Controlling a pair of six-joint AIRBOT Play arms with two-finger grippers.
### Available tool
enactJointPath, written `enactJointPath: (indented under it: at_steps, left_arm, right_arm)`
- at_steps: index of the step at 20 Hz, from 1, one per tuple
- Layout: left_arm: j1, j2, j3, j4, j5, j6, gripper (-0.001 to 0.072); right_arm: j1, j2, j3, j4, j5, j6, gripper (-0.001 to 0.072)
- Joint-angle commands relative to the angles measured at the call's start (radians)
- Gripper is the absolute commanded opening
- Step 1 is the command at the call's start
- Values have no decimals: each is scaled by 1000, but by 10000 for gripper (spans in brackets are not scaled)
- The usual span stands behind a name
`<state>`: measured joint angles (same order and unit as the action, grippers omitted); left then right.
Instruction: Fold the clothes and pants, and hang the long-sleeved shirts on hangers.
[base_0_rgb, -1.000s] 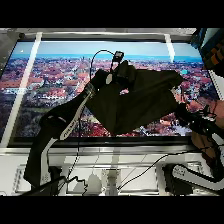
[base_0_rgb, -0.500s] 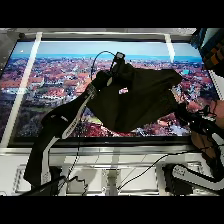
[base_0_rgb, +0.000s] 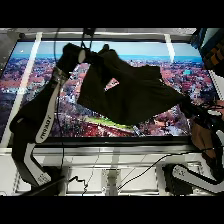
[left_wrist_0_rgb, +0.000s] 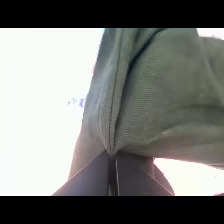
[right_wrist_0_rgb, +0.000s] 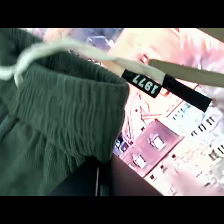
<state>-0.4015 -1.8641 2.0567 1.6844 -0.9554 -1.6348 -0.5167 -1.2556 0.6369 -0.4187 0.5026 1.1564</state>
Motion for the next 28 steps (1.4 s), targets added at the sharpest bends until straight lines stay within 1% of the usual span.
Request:
enactJointPath:
  at_steps: [1,2,4,5,6,7,9,10,12,15,18,19,20,22,23,24,28]
  left_arm:
    - [37,16,-55,-190,-60,1,23]
    - [26,5,-88,-227,-65,1,23]
    - [-4,-35,-142,-235,-95,0,25]
    - [-16,-60,-151,-234,-116,1,108]
    - [-25,-86,-151,-234,-130,1,446]
    - [-27,-106,-151,-235,-128,0,707]
    - [-21,-123,-151,-230,-103,-8,698]
    - [-14,-125,-151,-219,-63,-37,698]
    - [-3,-123,-150,-216,59,-87,699]
    - [15,-123,-145,-207,214,-133,698]
    - [43,-127,-145,-185,319,-254,697]
    - [51,-129,-145,-185,350,-275,697]
    - [56,-135,-145,-185,375,-282,695]
    - [60,-155,-145,-182,383,-281,683]
    - [57,-171,-145,-179,386,-281,663]
    - [47,-176,-145,-145,403,-282,637]
    - [29,-209,-144,-142,420,-281,636]
  right_arm:
    - [0,3,11,-4,5,-6,32]
    - [0,3,11,-4,5,-6,32]
    - [0,3,11,-5,5,-6,33]
    - [0,3,11,-5,5,-6,33]
    - [0,3,11,-8,5,-6,32]
    - [0,3,11,-12,5,-6,32]
    - [0,3,11,-37,5,-7,32]
    - [0,3,11,-55,5,-6,33]
    - [0,3,11,-76,6,-6,33]
    - [0,3,11,-77,6,-6,33]
    - [0,3,11,-77,5,-6,33]
    - [0,3,11,-77,5,-6,33]
    - [0,3,11,-76,3,-6,33]
    - [0,3,11,-77,2,-6,33]
    - [0,3,11,-76,2,-6,33]
    - [0,3,11,-76,1,-6,33]
    - [0,3,11,-77,-11,-7,33]
